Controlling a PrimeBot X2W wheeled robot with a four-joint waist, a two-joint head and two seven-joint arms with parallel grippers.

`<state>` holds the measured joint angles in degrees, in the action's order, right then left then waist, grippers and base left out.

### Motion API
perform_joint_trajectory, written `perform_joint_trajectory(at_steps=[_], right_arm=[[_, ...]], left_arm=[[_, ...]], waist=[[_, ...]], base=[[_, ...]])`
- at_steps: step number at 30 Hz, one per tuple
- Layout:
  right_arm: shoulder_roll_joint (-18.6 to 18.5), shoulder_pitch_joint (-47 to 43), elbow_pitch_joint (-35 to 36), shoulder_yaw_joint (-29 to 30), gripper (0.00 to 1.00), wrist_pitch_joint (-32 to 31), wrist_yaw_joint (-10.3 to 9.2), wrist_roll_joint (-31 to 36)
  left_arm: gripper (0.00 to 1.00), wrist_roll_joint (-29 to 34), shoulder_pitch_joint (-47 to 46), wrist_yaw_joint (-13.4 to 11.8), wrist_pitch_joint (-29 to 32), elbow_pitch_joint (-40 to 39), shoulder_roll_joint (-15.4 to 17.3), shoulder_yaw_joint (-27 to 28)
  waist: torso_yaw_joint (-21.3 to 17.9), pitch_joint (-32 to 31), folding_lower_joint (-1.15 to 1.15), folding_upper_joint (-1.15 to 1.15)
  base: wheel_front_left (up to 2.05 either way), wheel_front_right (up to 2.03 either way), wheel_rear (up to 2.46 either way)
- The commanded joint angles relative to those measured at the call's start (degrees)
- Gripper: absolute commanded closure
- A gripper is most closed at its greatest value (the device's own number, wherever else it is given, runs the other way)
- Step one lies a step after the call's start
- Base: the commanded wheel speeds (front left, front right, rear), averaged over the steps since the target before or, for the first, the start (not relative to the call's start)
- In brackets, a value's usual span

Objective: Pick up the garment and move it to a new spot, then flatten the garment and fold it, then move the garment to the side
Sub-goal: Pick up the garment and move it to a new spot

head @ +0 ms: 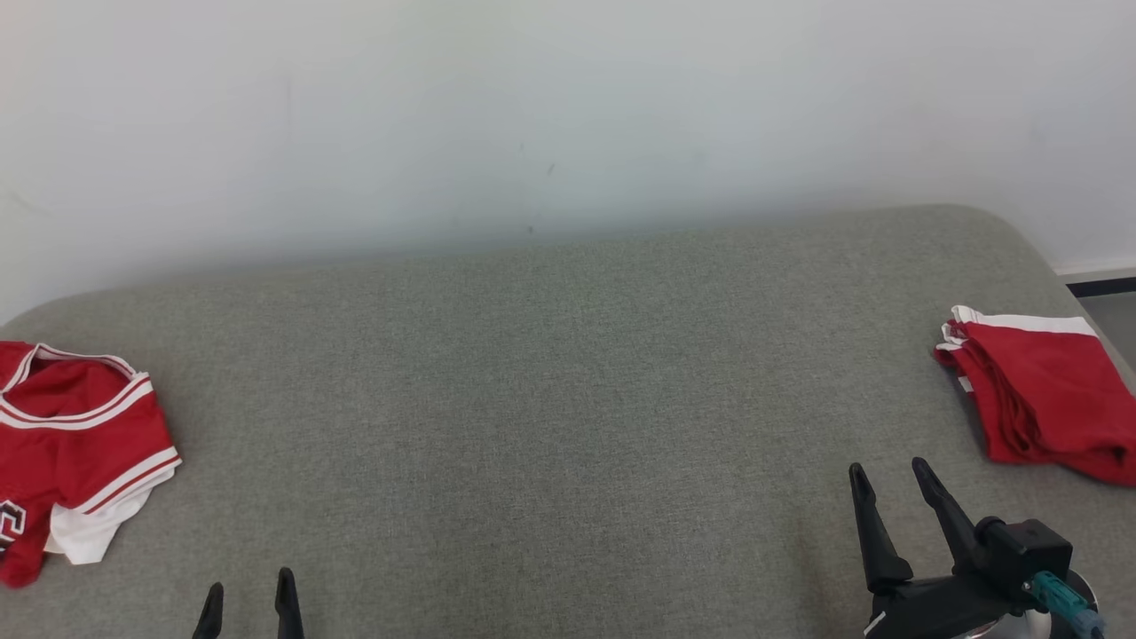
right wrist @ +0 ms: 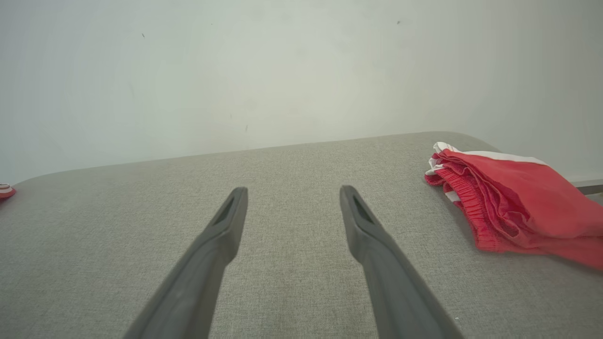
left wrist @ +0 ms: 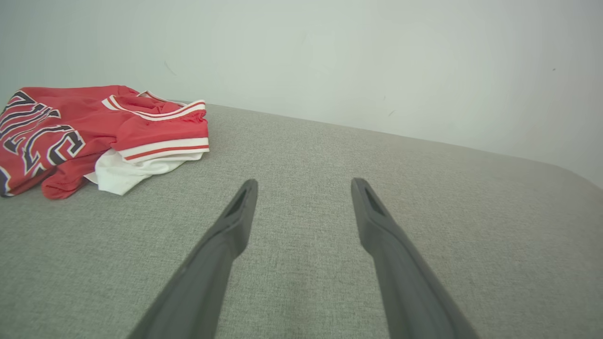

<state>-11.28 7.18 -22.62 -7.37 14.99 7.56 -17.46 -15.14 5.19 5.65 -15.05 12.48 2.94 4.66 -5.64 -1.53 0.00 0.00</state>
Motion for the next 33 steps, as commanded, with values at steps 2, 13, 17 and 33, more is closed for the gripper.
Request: perform_joint_trajectory(at_steps=[2, 13, 17, 33], right_arm=[[0.0, -0.9, 0.1, 0.0, 0.00, 0.2, -0.15, -0.7], [-0.1, -2.0, 0.1, -0.9, 0.00, 0.2, -0.15, -1.3], [0.3, -2.5, 0.3, -1.2, 0.00, 0.2, -0.15, -1.3], [2.9, -2.7, 0.1, -3.6, 0.00, 0.2, -0.15, -1.8]], left_arm=[[0.00, -0.3, -0.4, 0.3, -0.2, 0.2, -0.1, -0.2], [0.00, 0.6, 0.0, 0.2, -0.2, 0.2, -0.1, 0.3], [0.00, 1.0, 0.4, 0.3, -0.2, 0.2, -0.1, 0.8], [0.00, 2.9, 2.0, 1.0, -0.2, -0.8, -0.1, 5.2]], waist=[[0.5, -0.1, 0.00, 0.00], [8.1, -0.7, 0.00, 0.00], [12.8, -1.1, 0.00, 0.00], [27.6, -2.0, 0.00, 0.00]], base=[[0.00, 0.00, 0.00], [0.00, 0.00, 0.00], [0.00, 0.00, 0.00], [0.00, 0.00, 0.00]])
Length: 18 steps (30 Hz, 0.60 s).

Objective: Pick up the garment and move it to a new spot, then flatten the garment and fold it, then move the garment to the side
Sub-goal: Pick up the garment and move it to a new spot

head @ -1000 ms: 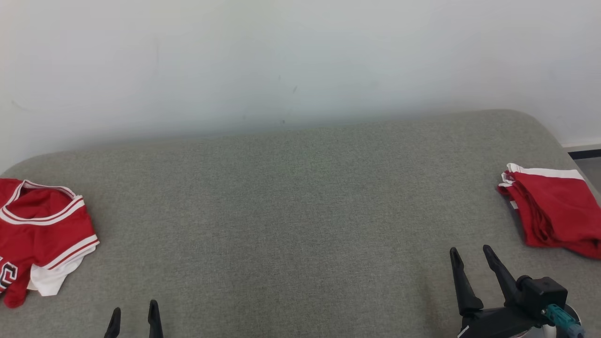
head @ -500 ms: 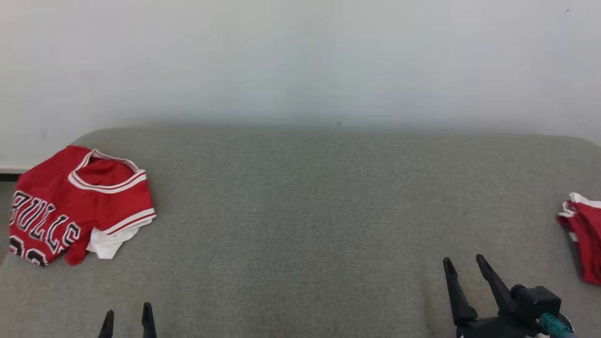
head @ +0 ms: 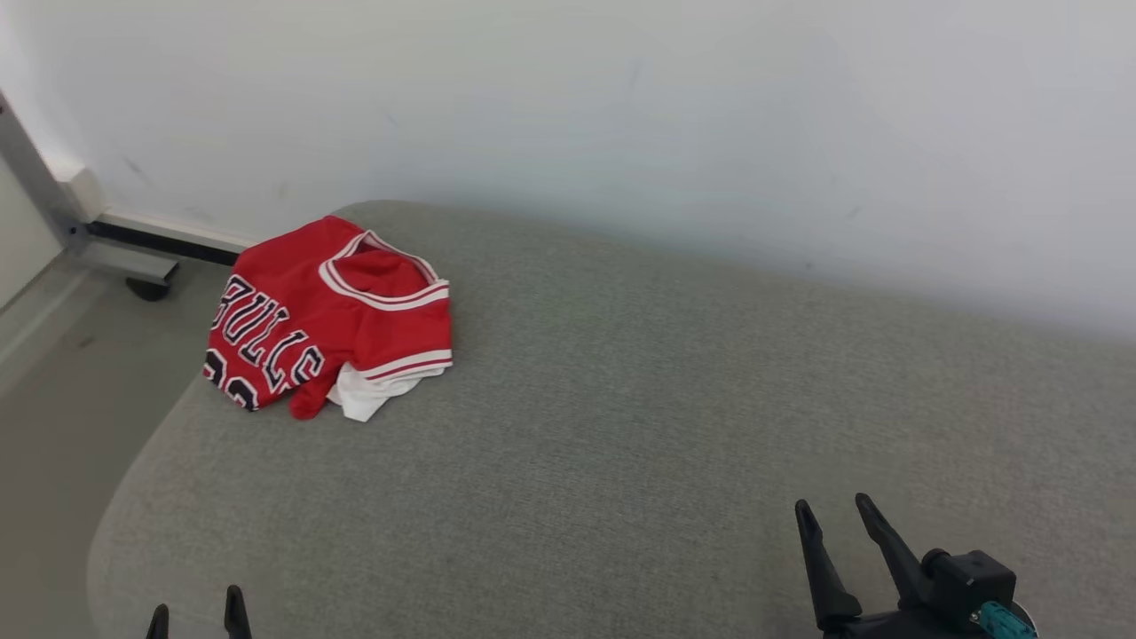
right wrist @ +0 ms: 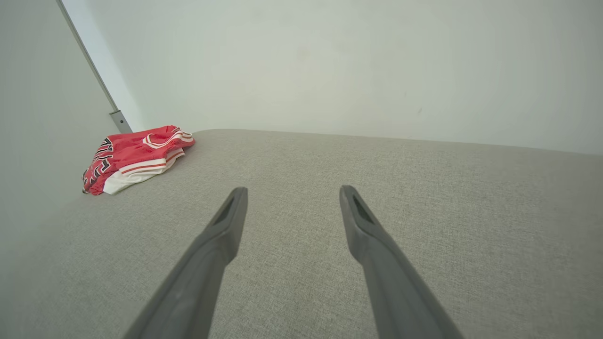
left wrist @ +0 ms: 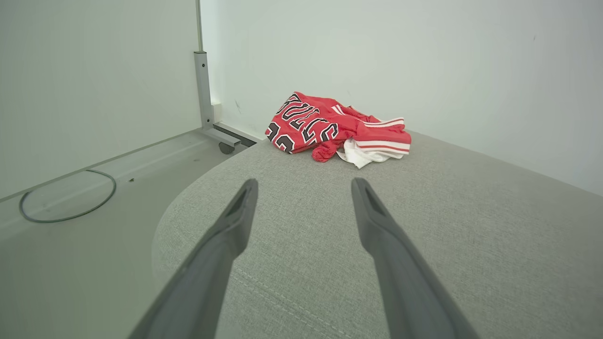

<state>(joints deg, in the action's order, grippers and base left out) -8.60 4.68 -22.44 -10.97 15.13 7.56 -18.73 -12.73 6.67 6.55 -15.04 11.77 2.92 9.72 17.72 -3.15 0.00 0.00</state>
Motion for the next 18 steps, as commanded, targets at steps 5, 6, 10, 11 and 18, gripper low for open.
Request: perform_joint_trajectory(at_steps=[5, 6, 10, 11, 18], right_arm=[[0.9, 0.2, -0.3, -1.2, 0.00, 0.0, -0.15, -0.9], [1.1, 0.4, -0.3, -1.4, 0.00, 0.0, -0.14, -1.0], [1.4, 0.5, -0.5, -1.8, 0.00, 0.0, -0.15, -1.0], [1.4, 0.5, -0.6, -1.8, 0.00, 0.0, -0.15, -1.0], [1.1, 0.3, -0.7, -1.9, 0.00, 0.0, -0.15, -1.3]], left_arm=[[0.00, 0.8, 1.0, 0.3, -0.2, -0.7, -0.1, 1.6], [0.00, 0.8, 1.0, 0.3, -0.2, -0.9, -0.1, 2.0], [0.00, 0.9, 1.2, 0.5, -0.2, -1.2, -0.1, 2.9], [0.00, 0.9, 1.3, 0.5, -0.2, -1.3, -0.1, 3.0], [0.00, 0.2, 1.4, -0.4, -0.2, -1.6, -0.1, 2.7]], waist=[[6.6, -0.3, 0.00, 0.00], [6.9, -0.3, 0.00, 0.00], [7.5, -0.3, 0.00, 0.00], [7.6, -0.3, 0.00, 0.00], [7.6, -0.2, 0.00, 0.00]], base=[[0.00, 0.00, 0.00], [0.00, 0.00, 0.00], [0.00, 0.00, 0.00], [0.00, 0.00, 0.00], [0.00, 0.00, 0.00]])
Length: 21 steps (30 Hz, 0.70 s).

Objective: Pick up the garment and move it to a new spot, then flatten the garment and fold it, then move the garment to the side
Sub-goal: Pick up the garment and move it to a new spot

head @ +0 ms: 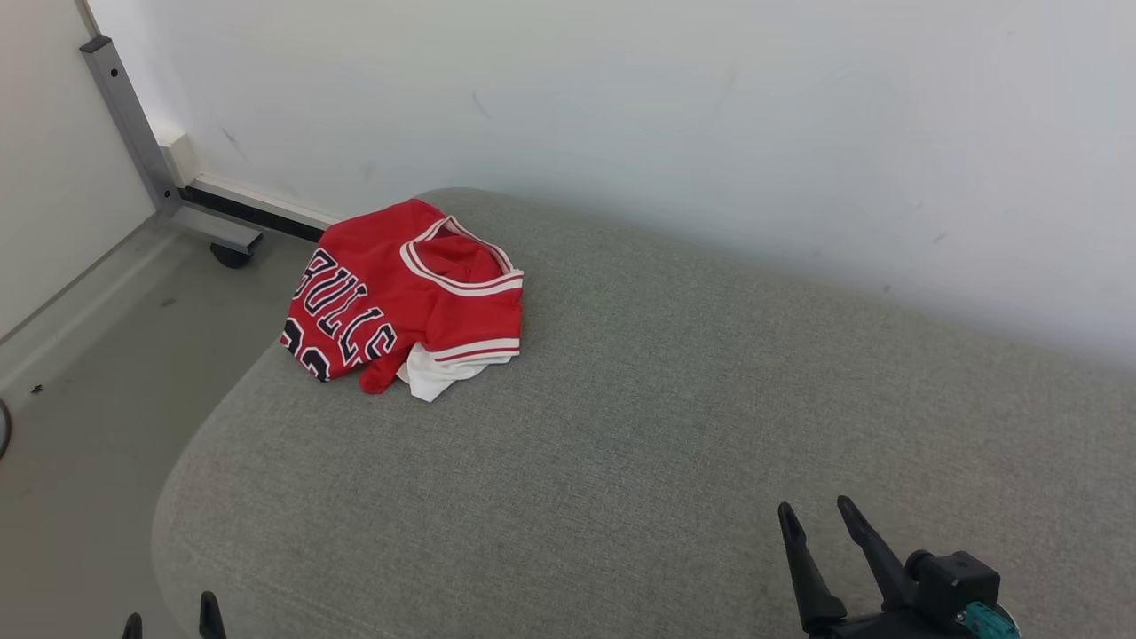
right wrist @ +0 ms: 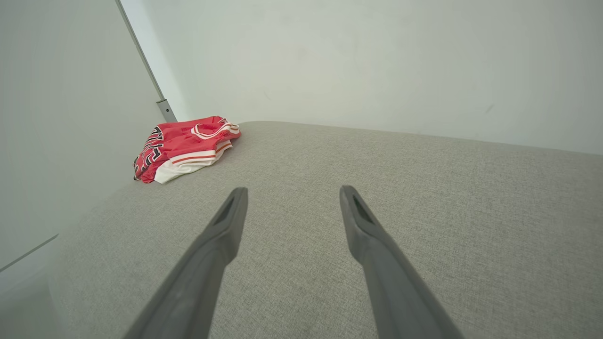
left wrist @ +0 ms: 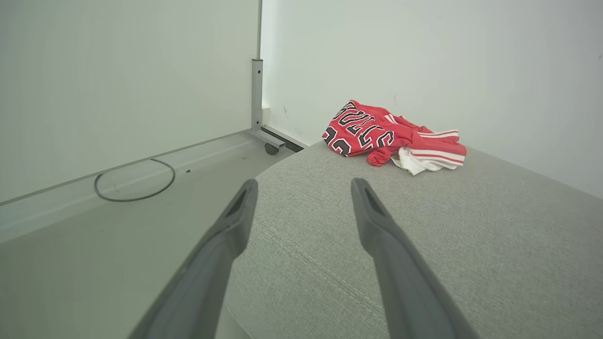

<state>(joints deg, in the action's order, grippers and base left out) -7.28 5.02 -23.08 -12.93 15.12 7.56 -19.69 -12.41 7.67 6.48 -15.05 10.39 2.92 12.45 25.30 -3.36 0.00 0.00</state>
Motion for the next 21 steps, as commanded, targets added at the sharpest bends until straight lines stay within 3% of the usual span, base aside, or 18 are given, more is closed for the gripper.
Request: perform_joint_trajectory(at_steps=[1, 9, 15, 21], right_arm=[[-0.5, -0.1, 0.0, 0.2, 0.00, 0.0, -0.15, -0.3], [-1.3, 0.6, 1.0, 2.0, 0.00, 0.0, -0.14, 0.5], [-3.1, 3.5, 1.7, 0.8, 0.00, 0.0, -0.14, 1.2], [-5.9, 9.4, 3.1, -2.5, 0.00, -0.6, -0.14, 2.1]], left_arm=[[0.00, -0.2, 0.1, -0.4, -0.2, -0.1, -0.1, -0.1], [0.00, -1.5, -8.4, 0.0, 0.8, 3.6, 0.7, -1.0], [0.00, -9.7, -21.3, -0.8, 10.2, 8.0, 1.0, 1.4], [0.00, -15.1, -35.0, -2.2, 25.0, 14.0, 5.9, 3.2]], waist=[[0.0, 0.1, 0.00, 0.00], [-0.1, 3.2, 0.00, 0.00], [-1.7, 8.4, 0.00, 0.00], [-6.7, 15.8, 0.00, 0.00]], base=[[0.00, 0.00, 0.00], [0.00, 0.00, 0.00], [0.00, 0.00, 0.00], [0.00, 0.00, 0.00]])
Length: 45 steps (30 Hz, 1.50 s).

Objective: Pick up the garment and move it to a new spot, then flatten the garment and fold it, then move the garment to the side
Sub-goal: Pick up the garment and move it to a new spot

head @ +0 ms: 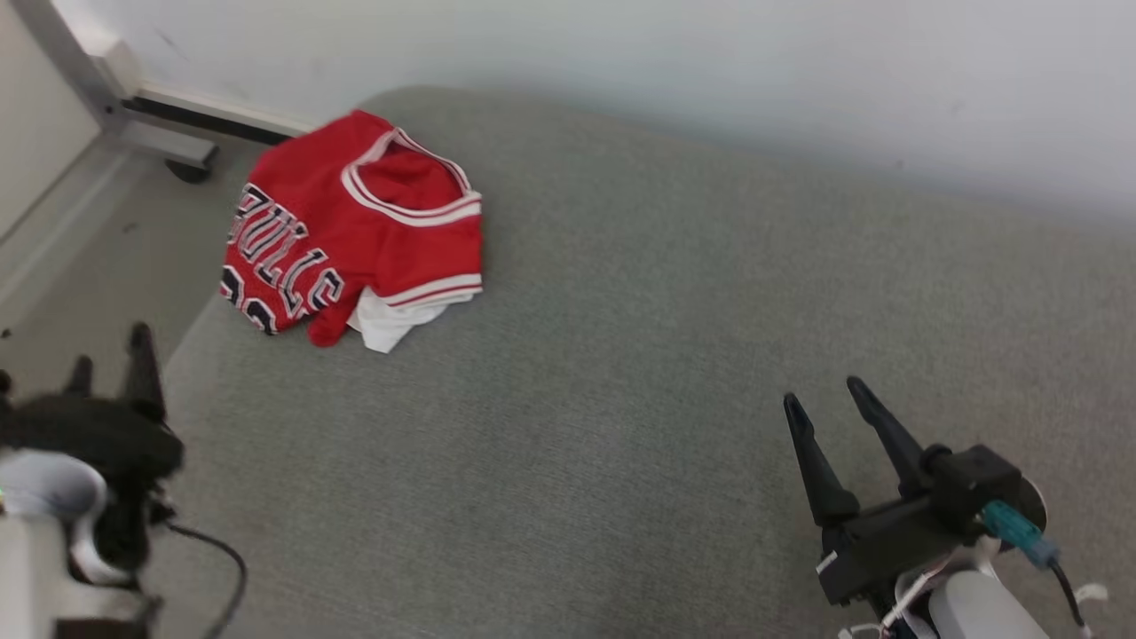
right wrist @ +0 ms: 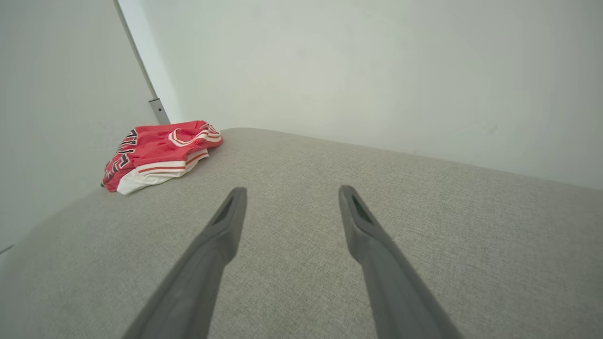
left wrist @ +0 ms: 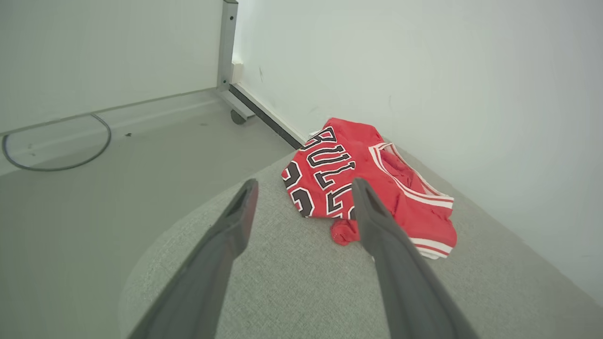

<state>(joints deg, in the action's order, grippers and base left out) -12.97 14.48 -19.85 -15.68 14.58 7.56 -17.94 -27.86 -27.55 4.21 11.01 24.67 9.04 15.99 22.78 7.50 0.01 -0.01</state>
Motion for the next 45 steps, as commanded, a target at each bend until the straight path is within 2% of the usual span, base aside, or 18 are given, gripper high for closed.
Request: perform_joint_trajectory(at_steps=[1, 5, 10, 16, 21, 24, 31, 38, 39, 40, 41, 45], right_arm=[[-0.7, 0.8, 0.2, -0.1, 0.00, -0.1, -0.15, 0.4], [-1.5, 3.7, 1.8, -1.4, 0.00, -0.3, -0.15, 0.5], [-2.0, 5.6, 4.2, -1.9, 0.00, -0.2, -0.15, 1.0], [-1.8, 5.7, 7.3, -1.5, 0.00, 0.1, -0.14, 1.7], [-1.8, 5.2, 9.2, -1.6, 0.00, 0.1, -0.15, 2.2], [-1.9, 5.5, 10.1, -2.1, 0.00, 0.0, -0.15, 2.4], [-2.2, 6.1, 11.9, -1.9, 0.00, -0.5, -0.20, 2.6], [-2.0, 4.8, 10.8, -1.4, 0.00, -0.6, -0.22, 2.2], [-1.9, 4.7, 10.8, -1.4, 0.00, -0.5, -0.22, 2.1], [-1.8, 4.6, 10.8, -1.4, 0.00, -0.5, -0.22, 2.1], [-1.7, 4.6, 10.9, -1.5, 0.00, -0.4, -0.22, 2.0], [-1.6, 4.5, 11.2, -2.2, 0.00, -0.3, -0.21, 1.9]], left_arm=[[0.00, -1.4, -1.8, -0.4, 1.3, 0.7, 0.2, 0.6], [0.00, -5.7, -8.4, -1.7, 9.6, 1.9, 3.5, 3.0], [0.00, -8.3, -13.4, -4.5, 16.6, 1.3, 7.0, 5.0], [0.00, -12.3, -16.2, -7.3, 22.9, -1.8, 7.7, 7.2], [0.00, -11.7, -15.9, -9.3, 25.1, -4.8, 9.6, 7.7], [0.00, -12.5, -16.8, -9.8, 27.0, -3.7, 11.2, 8.4], [0.00, -12.9, -17.4, -10.7, 26.9, -1.9, 11.5, 8.8], [0.00, -12.5, -17.4, -11.1, 26.3, 1.9, 11.5, 8.5], [0.08, -12.2, -17.2, -11.1, 26.2, 2.5, 11.7, 8.5], [0.73, -11.9, -17.0, -11.3, 25.9, 3.2, 11.9, 8.5], [1.00, -11.9, -16.8, -11.2, 25.7, 3.7, 12.2, 8.5], [1.00, -12.0, -15.8, -11.0, 24.9, 5.5, 13.1, 9.1]], waist=[[-5.2, 6.1, -0.01, 0.01], [-9.3, 11.4, -0.01, 0.01], [-13.2, 17.4, -0.01, 0.01], [-16.0, 22.3, -0.01, 0.01], [-17.6, 24.9, -0.01, 0.01], [-18.6, 26.5, -0.01, 0.01], [-20.9, 29.8, -0.01, 0.01], [-21.7, 29.3, -0.01, 0.01], [-21.8, 28.9, -0.01, 0.01], [-21.7, 28.5, -0.01, 0.01], [-21.7, 28.1, -0.01, 0.01], [-21.8, 25.5, -0.01, 0.01]], base=[[0.00, 0.00, 0.00], [0.00, 0.00, 0.00], [0.00, 0.00, 0.00], [0.00, 0.00, 0.00], [0.00, 0.00, 0.00], [0.00, 0.00, 0.00], [0.00, 0.00, 0.00], [0.00, 0.00, 0.00], [0.00, 0.00, 0.00], [0.00, 0.00, 0.00], [0.00, 0.00, 0.00], [0.00, 0.00, 0.00]])
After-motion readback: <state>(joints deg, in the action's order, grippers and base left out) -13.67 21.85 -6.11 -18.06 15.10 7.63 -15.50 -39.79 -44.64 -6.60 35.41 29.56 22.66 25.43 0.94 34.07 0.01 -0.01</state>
